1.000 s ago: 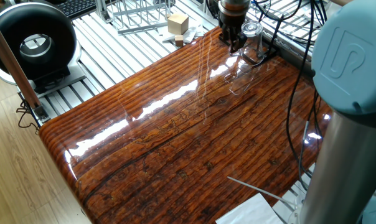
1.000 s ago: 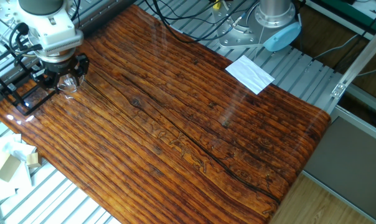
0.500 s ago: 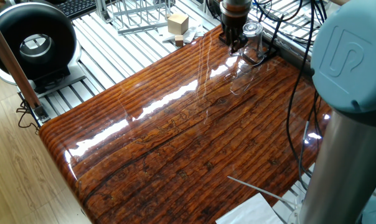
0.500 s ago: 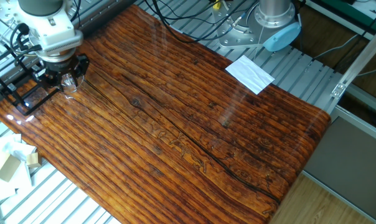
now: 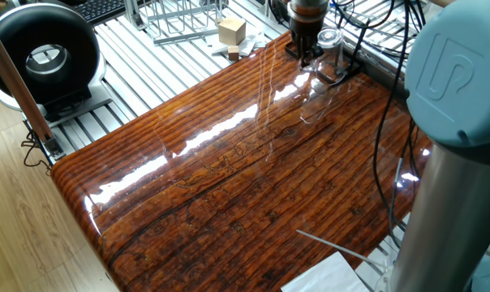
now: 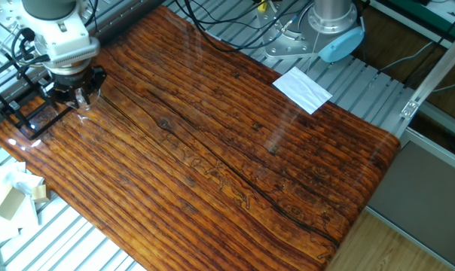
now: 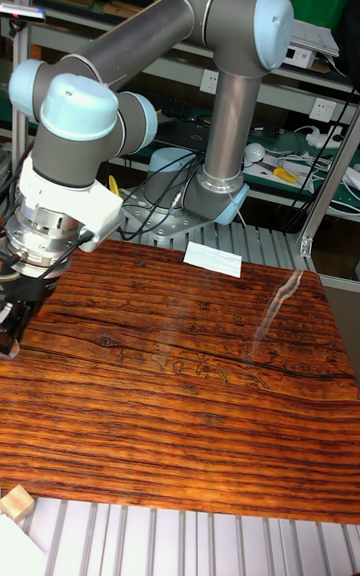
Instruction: Take the cup off the cup rack
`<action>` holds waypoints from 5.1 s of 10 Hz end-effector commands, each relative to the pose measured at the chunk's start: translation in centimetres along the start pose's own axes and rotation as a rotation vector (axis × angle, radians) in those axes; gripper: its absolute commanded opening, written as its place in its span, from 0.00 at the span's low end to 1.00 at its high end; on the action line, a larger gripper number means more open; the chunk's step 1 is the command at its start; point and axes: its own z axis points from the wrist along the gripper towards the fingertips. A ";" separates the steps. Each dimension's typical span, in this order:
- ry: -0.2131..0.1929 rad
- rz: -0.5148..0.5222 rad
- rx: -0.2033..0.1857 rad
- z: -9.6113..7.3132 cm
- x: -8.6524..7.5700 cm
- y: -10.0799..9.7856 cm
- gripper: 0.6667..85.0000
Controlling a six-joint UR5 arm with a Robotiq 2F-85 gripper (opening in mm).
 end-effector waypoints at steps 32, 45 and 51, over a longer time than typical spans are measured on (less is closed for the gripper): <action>0.092 0.131 -0.004 -14.6 -0.4 2.1 0.00; -0.243 0.518 -0.310 -16.4 -11.5 7.5 0.00; -0.396 0.640 -0.440 -16.6 -17.9 7.6 0.00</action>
